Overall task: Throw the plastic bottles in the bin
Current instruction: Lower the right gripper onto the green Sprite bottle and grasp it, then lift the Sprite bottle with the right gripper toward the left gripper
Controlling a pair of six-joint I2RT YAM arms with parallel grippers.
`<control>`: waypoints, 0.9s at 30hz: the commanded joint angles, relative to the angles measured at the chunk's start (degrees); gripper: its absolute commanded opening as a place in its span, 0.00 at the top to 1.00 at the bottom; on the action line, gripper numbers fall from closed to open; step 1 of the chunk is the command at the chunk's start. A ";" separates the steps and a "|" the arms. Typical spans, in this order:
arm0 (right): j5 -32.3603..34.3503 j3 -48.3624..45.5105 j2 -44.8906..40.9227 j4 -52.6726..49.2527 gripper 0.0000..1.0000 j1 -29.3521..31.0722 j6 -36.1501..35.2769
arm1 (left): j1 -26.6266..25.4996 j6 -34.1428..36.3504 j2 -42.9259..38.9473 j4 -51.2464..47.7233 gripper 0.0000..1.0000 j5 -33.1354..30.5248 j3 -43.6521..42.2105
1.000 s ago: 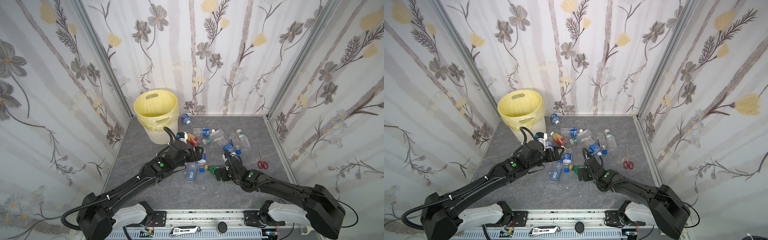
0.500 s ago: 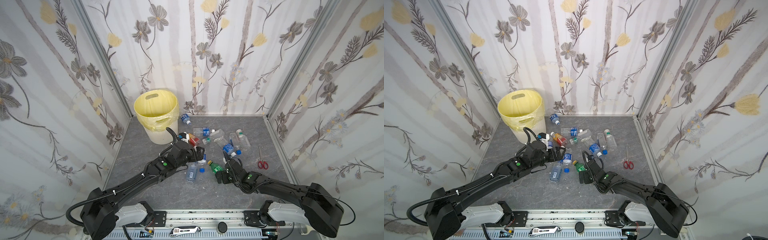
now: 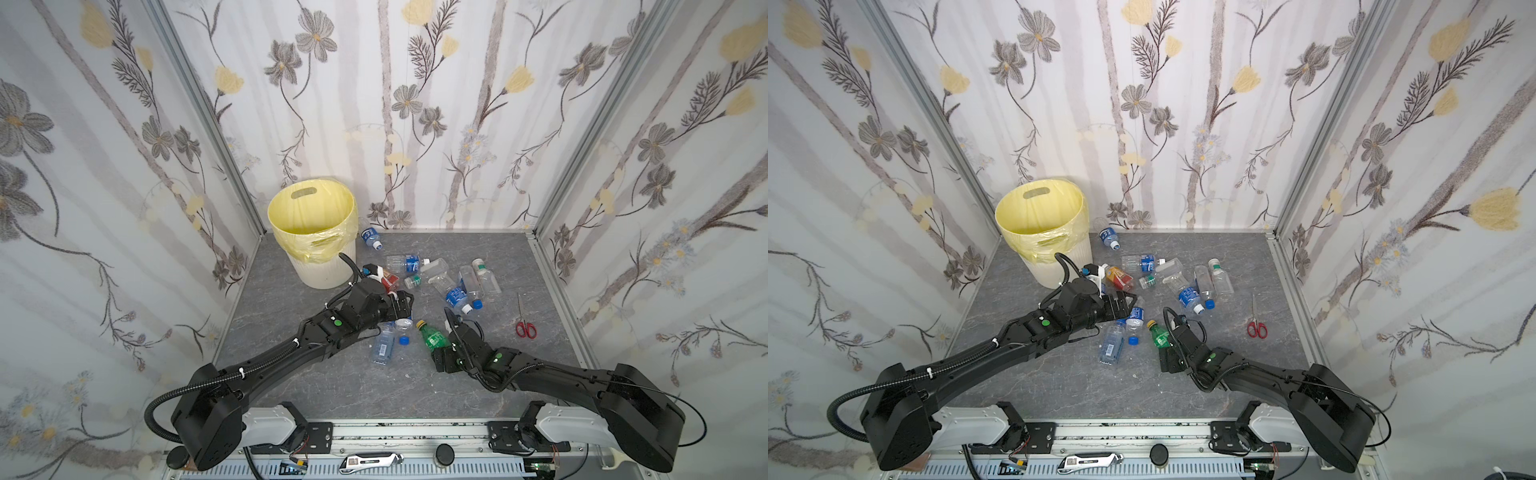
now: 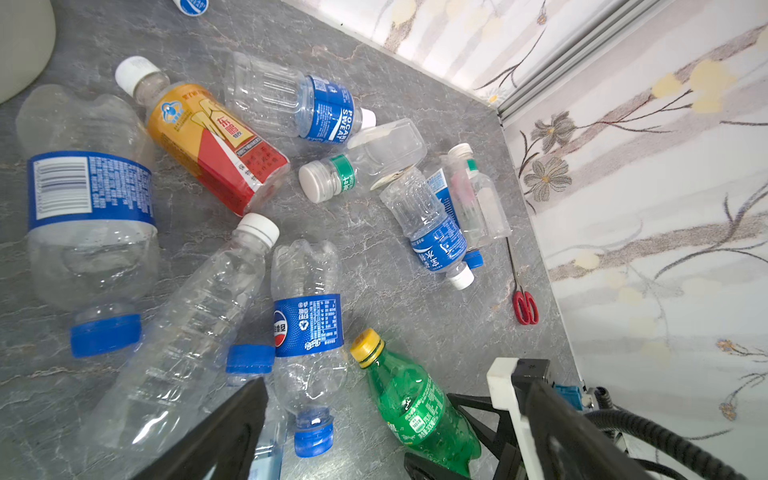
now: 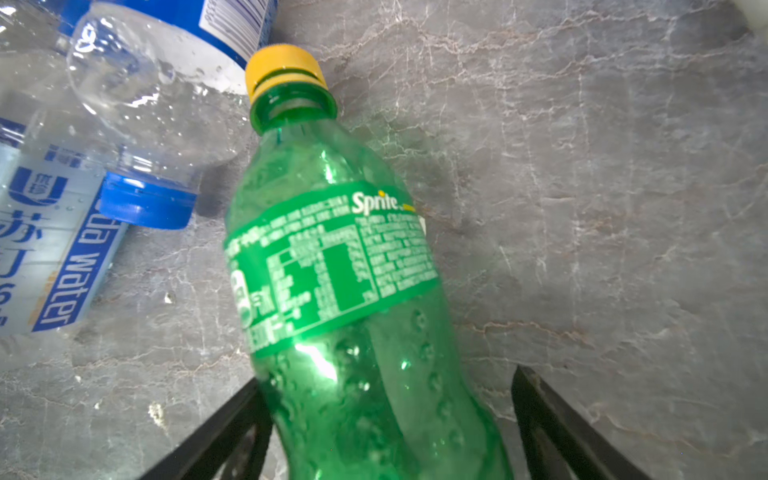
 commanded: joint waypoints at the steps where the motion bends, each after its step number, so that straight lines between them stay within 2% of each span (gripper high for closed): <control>1: 0.47 -0.37 -0.10 3.92 0.14 0.16 0.95 | -0.15 -0.54 0.46 1.26 0.00 0.27 0.37; 4: 0.41 -0.40 0.04 4.10 0.20 0.10 0.98 | -0.67 -1.46 0.54 1.19 0.00 -1.55 0.05; 12: 0.03 -0.26 -0.36 4.73 0.34 0.12 0.78 | -0.71 -1.57 0.81 1.19 0.00 -0.06 -0.06; 22: -0.10 1.88 -4.02 2.86 0.35 -0.15 0.42 | -0.69 -2.39 3.23 1.20 0.00 4.46 2.05; 27: -0.27 5.90 -4.45 1.78 0.36 -0.61 -0.16 | -0.81 -6.20 4.56 1.50 0.00 5.49 3.37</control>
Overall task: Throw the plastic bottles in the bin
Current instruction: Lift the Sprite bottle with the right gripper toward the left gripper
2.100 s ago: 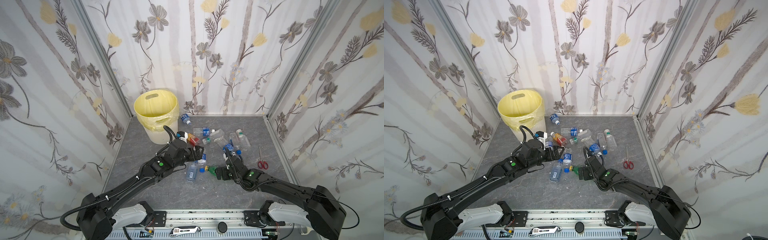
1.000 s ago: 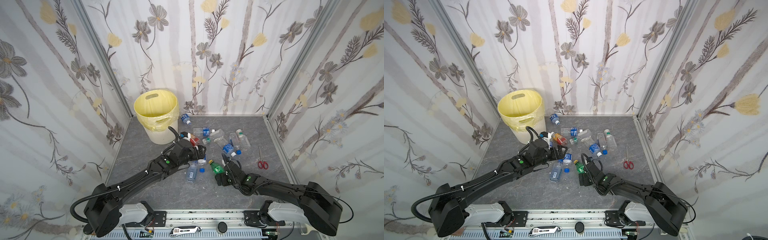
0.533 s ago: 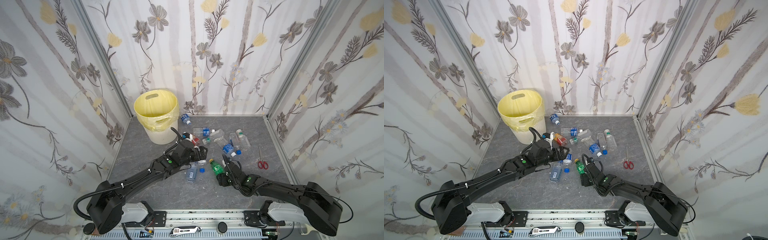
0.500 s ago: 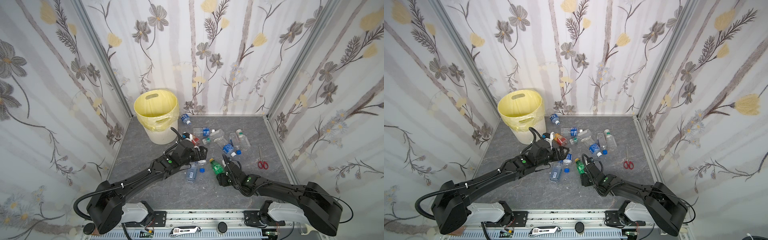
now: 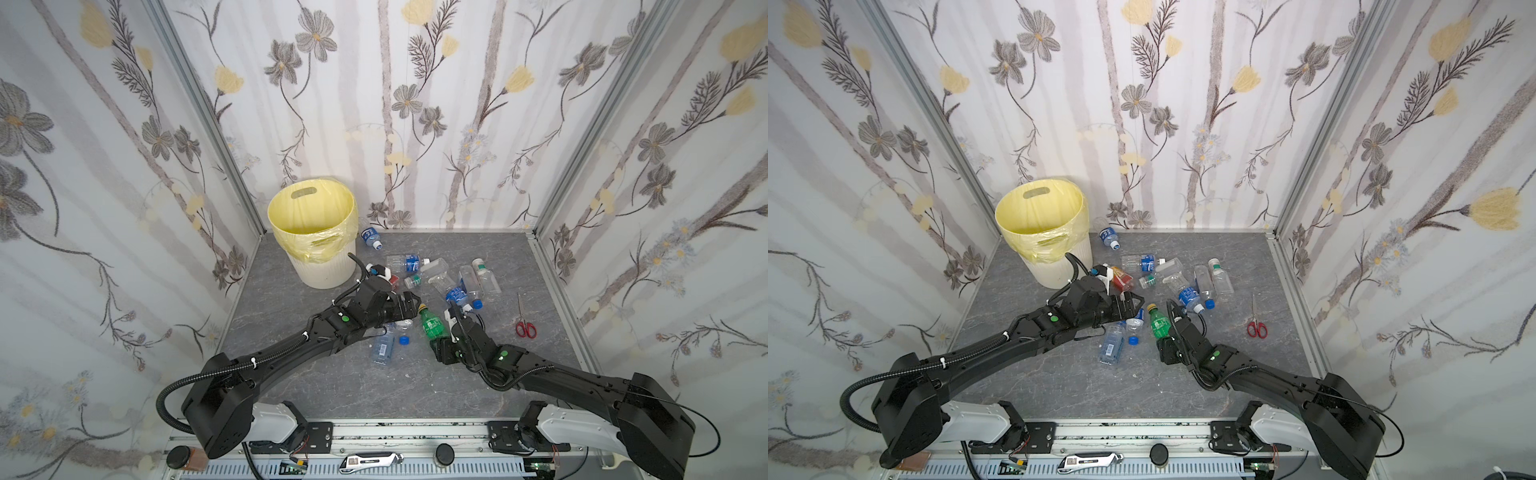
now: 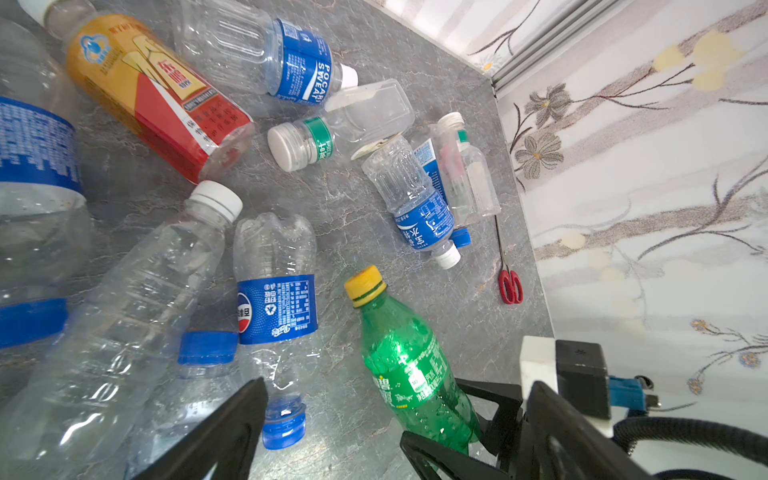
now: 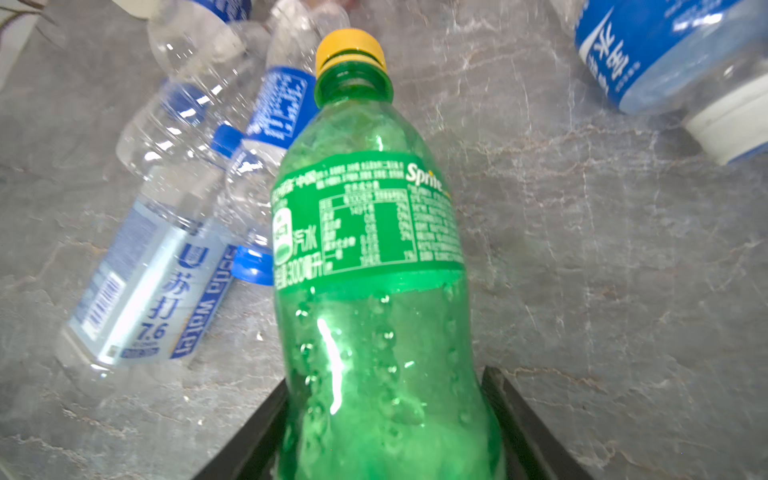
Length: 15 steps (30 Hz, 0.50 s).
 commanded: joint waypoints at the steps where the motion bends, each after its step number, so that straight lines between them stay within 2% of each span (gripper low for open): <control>1: 0.05 2.63 -0.19 0.63 0.36 -0.37 -0.50 | 0.01 -4.03 0.43 1.59 0.00 0.59 1.01; 8: -0.26 11.18 2.06 -0.25 0.36 -0.48 -1.89 | -0.05 -8.05 0.97 2.99 0.00 -1.39 2.83; 15: -2.40 17.68 4.80 -0.09 0.37 -0.49 -2.16 | 0.12 -8.84 2.29 3.83 0.02 -2.07 4.47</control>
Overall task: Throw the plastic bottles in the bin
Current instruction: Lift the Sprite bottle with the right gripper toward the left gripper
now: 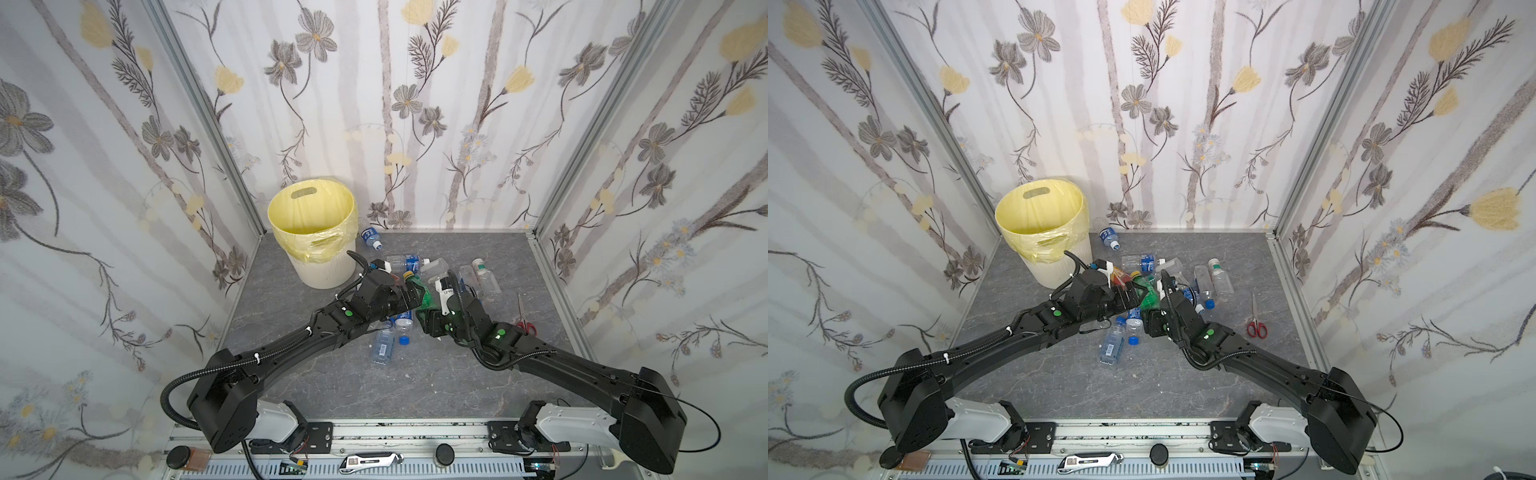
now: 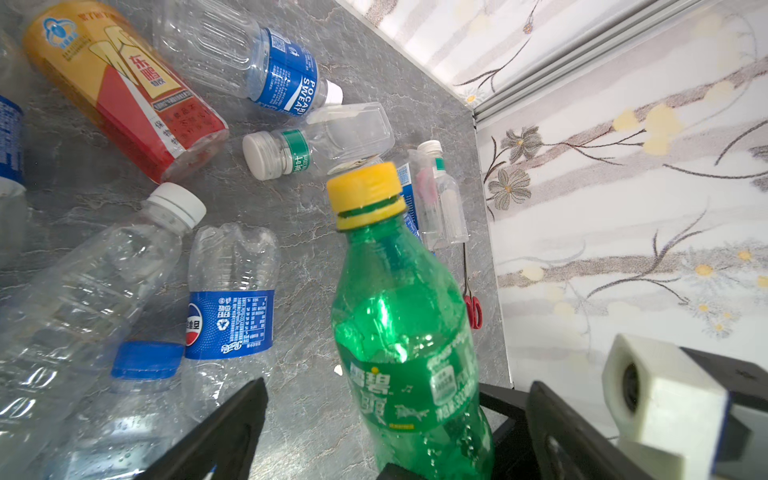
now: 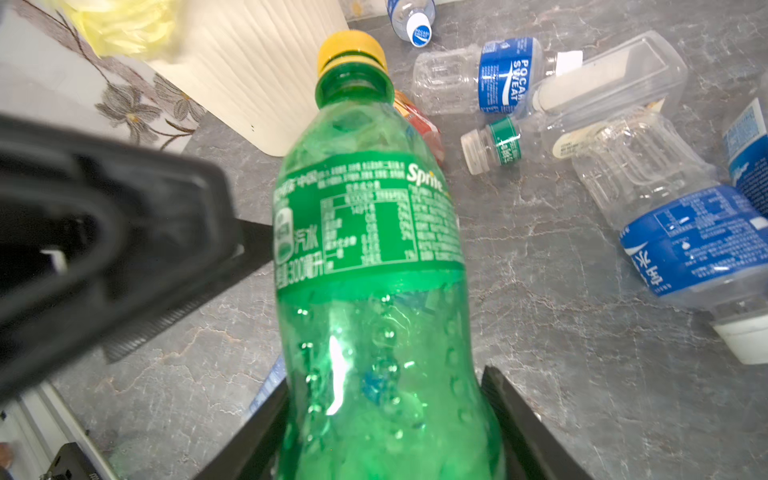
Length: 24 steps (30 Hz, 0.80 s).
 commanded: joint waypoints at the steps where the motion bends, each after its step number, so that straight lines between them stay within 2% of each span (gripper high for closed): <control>1: -1.98 2.05 0.99 0.78 0.37 -0.01 -0.45 | 0.33 -1.13 0.30 2.49 0.02 -1.70 0.71; 8: -3.14 3.20 1.19 1.13 0.37 -0.01 -0.26 | 1.77 -2.50 -0.34 3.98 0.07 -2.76 0.33; 17: -4.41 3.33 0.83 2.88 0.38 -0.01 0.51 | 2.32 -4.74 1.57 7.88 0.16 0.07 0.68; 24: -4.84 3.46 0.74 4.25 0.38 0.00 1.09 | 2.28 -4.81 1.74 8.61 0.22 -0.03 0.16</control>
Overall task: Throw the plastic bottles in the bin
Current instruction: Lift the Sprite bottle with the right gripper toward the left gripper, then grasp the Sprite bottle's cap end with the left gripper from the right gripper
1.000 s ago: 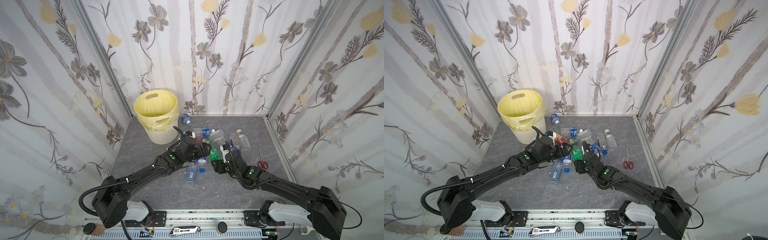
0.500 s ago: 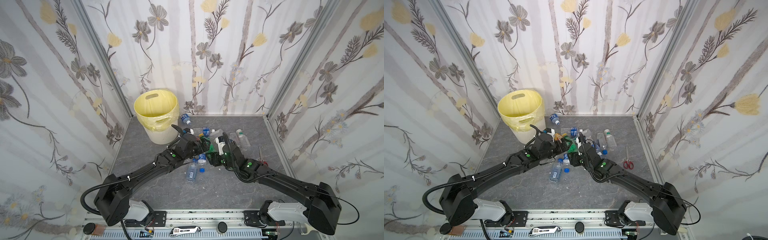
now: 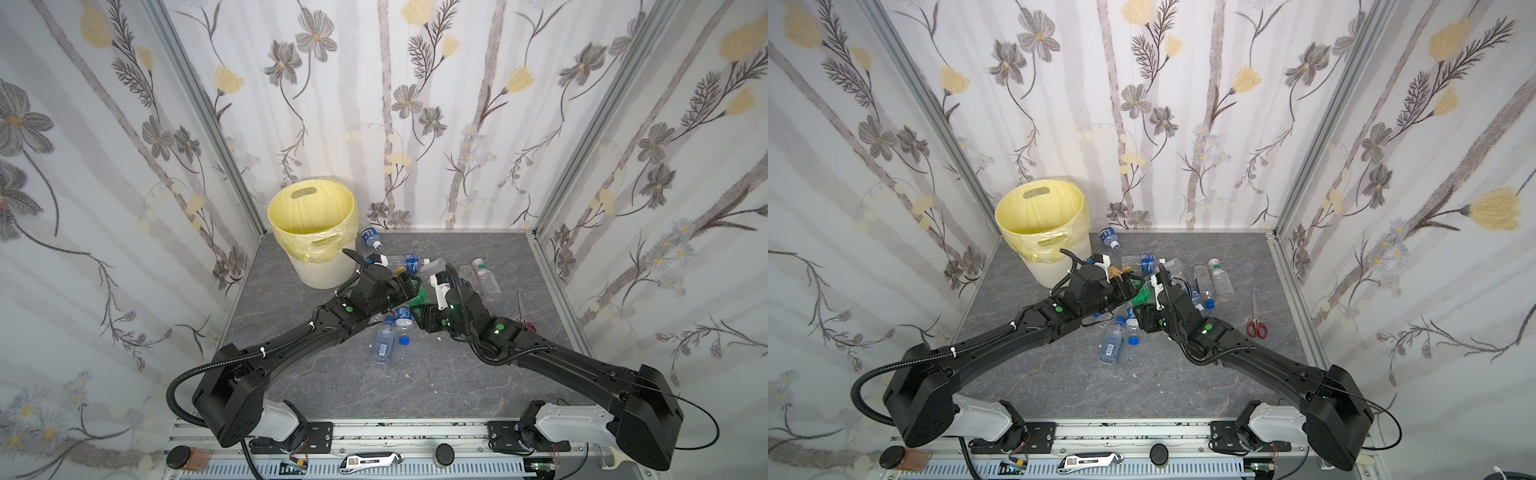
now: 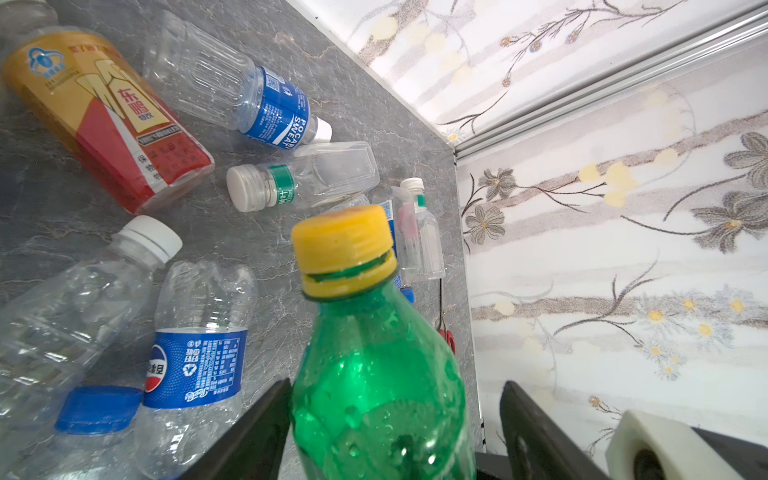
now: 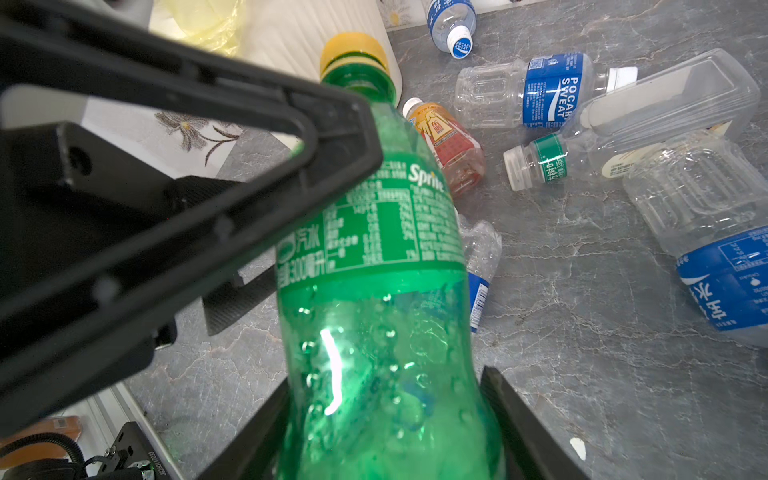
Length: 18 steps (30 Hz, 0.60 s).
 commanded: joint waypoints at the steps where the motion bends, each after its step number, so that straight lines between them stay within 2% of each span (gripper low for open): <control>1: -0.88 0.79 -0.10 4.11 0.38 -0.01 0.79 | 0.08 -1.05 -0.06 2.62 0.23 -0.28 -0.20; 6: -1.30 1.26 0.41 4.69 0.38 -0.01 0.92 | 0.10 -1.19 0.24 3.24 0.28 -0.09 -0.78; 12: -1.47 1.69 1.22 4.74 0.37 0.04 0.82 | 0.27 -0.55 -0.06 3.28 0.40 -0.57 -1.03; 18: -1.60 1.85 0.92 4.59 0.29 0.01 0.60 | 1.18 -0.09 -0.13 3.28 0.46 -0.47 -0.96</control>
